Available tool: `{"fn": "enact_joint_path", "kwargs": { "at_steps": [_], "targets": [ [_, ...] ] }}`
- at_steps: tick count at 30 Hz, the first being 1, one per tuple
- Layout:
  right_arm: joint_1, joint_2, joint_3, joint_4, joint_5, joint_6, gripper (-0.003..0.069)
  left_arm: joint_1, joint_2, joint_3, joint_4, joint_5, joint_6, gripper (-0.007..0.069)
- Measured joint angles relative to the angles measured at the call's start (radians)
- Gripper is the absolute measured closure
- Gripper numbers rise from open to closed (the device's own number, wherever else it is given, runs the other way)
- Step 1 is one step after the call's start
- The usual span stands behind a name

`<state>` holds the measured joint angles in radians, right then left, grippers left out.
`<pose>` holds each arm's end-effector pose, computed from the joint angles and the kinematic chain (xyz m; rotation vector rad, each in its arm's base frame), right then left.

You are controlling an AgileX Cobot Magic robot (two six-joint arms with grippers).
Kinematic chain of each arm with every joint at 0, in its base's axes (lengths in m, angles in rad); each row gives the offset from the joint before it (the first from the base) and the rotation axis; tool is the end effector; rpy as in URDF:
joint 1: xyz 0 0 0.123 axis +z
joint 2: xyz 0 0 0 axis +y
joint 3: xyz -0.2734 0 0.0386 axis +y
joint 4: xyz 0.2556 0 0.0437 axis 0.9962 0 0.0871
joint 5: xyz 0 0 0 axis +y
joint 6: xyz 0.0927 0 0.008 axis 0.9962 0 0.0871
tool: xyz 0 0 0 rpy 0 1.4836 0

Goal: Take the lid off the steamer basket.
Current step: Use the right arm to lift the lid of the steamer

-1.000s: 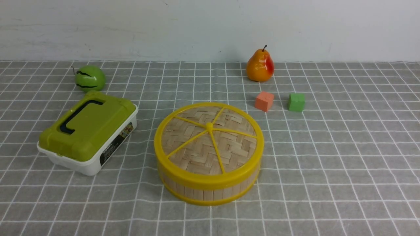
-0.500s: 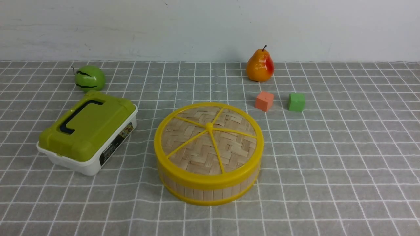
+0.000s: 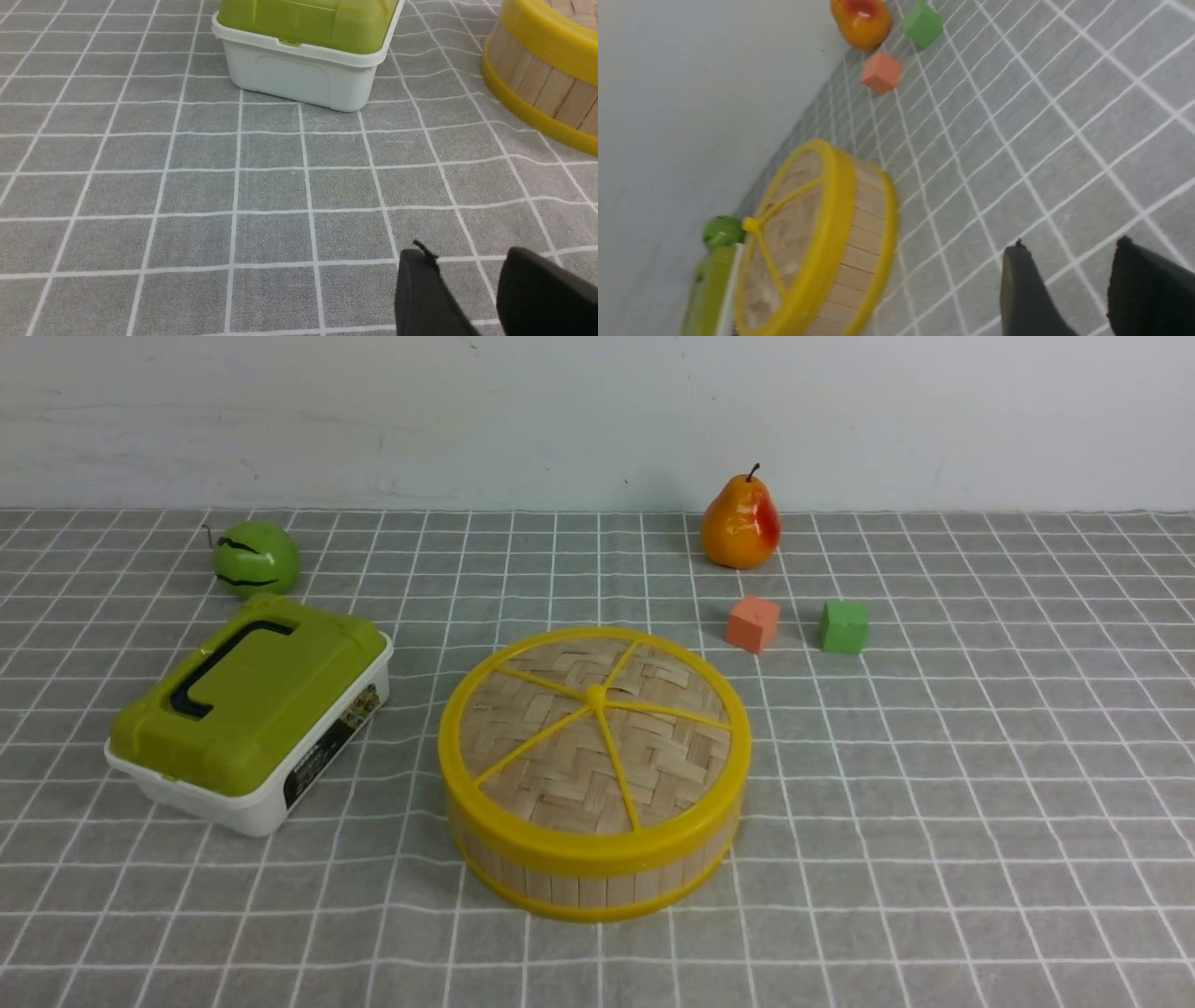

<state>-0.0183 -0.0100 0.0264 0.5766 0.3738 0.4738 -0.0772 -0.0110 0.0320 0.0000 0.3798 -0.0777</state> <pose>0.0712 0.0173 0.1760 0.8114 1.7233 0.8769 0.0709 -0.0055 0.1681 -0.0005 1.8858 -0.1061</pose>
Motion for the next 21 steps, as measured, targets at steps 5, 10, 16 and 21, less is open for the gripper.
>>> {"fn": "enact_joint_path", "kwargs": {
  "at_steps": [5,10,16,21],
  "targets": [
    [0.0,0.0,0.0,0.027,-0.056,0.016,0.0418,0.0,0.0,0.0,0.0,0.0,0.0,0.0386],
    [0.0,0.0,0.0,0.027,-0.081,-0.044,0.0418,0.0,0.0,0.0,0.0,0.0,0.0,0.0386],
    [0.0,0.047,-0.178,0.011,0.032,-0.381,0.0467,0.0,0.0,0.0,0.0,0.0,0.0,0.0386],
    [0.0,0.365,-0.53,-0.045,0.314,-0.681,0.0652,0.0,0.0,0.0,0.0,0.0,0.0,0.0386]
  ]
}}
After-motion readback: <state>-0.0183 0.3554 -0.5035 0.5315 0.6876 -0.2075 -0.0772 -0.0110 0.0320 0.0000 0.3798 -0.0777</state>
